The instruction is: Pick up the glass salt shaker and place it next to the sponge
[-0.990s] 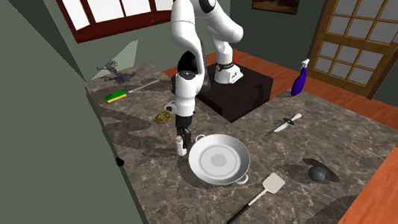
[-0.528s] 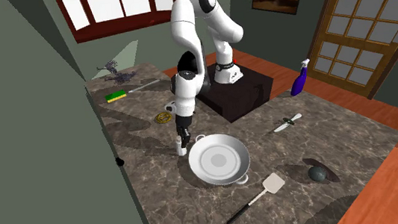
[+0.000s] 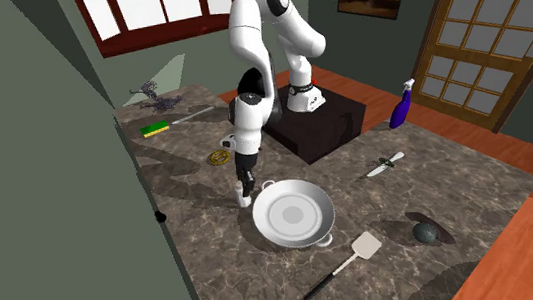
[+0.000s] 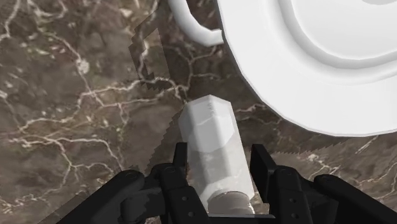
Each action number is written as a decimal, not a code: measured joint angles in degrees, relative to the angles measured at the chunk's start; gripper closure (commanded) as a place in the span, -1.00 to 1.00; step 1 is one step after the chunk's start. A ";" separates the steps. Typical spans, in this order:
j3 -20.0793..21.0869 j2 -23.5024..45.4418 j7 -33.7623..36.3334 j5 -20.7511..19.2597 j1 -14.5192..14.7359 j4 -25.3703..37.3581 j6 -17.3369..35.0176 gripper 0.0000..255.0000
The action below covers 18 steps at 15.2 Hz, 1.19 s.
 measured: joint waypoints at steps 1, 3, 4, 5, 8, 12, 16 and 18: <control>0.46 -0.50 -0.42 0.47 -0.32 -0.14 -0.40 1.00; 1.47 -1.78 -1.35 1.50 -1.17 -0.72 -1.16 1.00; 1.94 -2.33 -1.79 1.99 -1.54 -0.91 -1.54 1.00; 2.49 -3.00 -2.24 2.57 -1.94 -1.17 -2.00 1.00; 3.87 -4.58 -3.53 4.07 -3.01 -1.65 -3.13 1.00; 5.95 -6.92 -5.45 6.44 -4.53 -2.15 -4.97 1.00; 7.85 -9.17 -7.14 8.68 -5.92 -2.66 -6.62 1.00; 8.80 -10.06 -8.10 9.88 -6.51 -2.42 -7.70 1.00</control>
